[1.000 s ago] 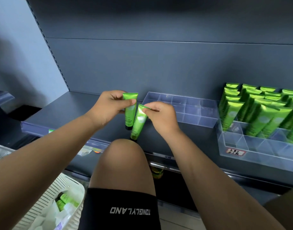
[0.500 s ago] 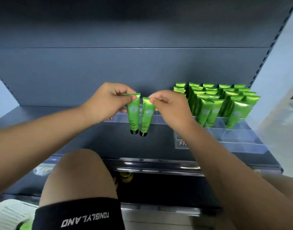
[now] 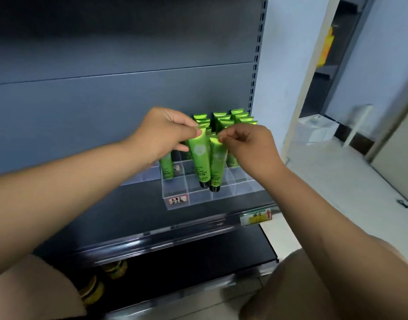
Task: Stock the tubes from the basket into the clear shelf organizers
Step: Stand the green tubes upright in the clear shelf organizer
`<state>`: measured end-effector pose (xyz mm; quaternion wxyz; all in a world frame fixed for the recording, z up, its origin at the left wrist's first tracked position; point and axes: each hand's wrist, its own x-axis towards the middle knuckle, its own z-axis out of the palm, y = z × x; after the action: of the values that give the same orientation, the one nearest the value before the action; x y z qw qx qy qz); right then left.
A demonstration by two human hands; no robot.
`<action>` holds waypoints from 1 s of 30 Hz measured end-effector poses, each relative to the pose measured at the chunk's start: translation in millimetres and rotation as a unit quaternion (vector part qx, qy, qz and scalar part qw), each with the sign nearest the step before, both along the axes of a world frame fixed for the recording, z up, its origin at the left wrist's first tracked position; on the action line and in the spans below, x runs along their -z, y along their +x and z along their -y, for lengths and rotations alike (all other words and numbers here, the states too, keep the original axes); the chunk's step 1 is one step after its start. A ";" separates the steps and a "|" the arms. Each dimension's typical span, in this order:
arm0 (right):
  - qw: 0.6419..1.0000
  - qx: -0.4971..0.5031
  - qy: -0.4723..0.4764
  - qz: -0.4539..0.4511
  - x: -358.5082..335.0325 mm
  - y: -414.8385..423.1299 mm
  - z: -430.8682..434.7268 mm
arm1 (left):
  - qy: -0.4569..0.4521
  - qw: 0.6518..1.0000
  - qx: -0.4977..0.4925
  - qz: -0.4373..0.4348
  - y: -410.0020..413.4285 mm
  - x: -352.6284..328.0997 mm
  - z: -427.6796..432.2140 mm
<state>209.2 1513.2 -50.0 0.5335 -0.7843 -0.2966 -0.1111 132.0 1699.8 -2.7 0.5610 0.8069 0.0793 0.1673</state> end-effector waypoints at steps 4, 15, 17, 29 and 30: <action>0.999 0.030 0.022 -0.017 3.6 23.1 40.8 | 0.024 0.999 0.026 0.003 26.7 7.9 29.6; 0.990 0.109 0.088 -0.029 -2.1 92.6 96.2 | 0.062 0.997 0.050 0.010 92.3 6.7 81.5; 0.987 0.119 0.102 -0.022 2.8 101.8 96.9 | 0.075 0.996 0.047 0.013 102.6 8.0 82.8; 0.989 0.102 0.103 -0.019 15.2 136.4 60.7 | 0.062 0.998 0.007 -0.003 115.1 27.0 73.8; 0.990 0.100 0.096 -0.026 16.9 137.8 58.2 | 0.061 0.998 0.006 -0.002 114.5 26.3 73.6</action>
<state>347.0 1455.0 -66.9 0.5999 -0.7578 -0.1905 -0.1719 246.5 1626.2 -28.9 0.5115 0.8404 0.0650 0.1668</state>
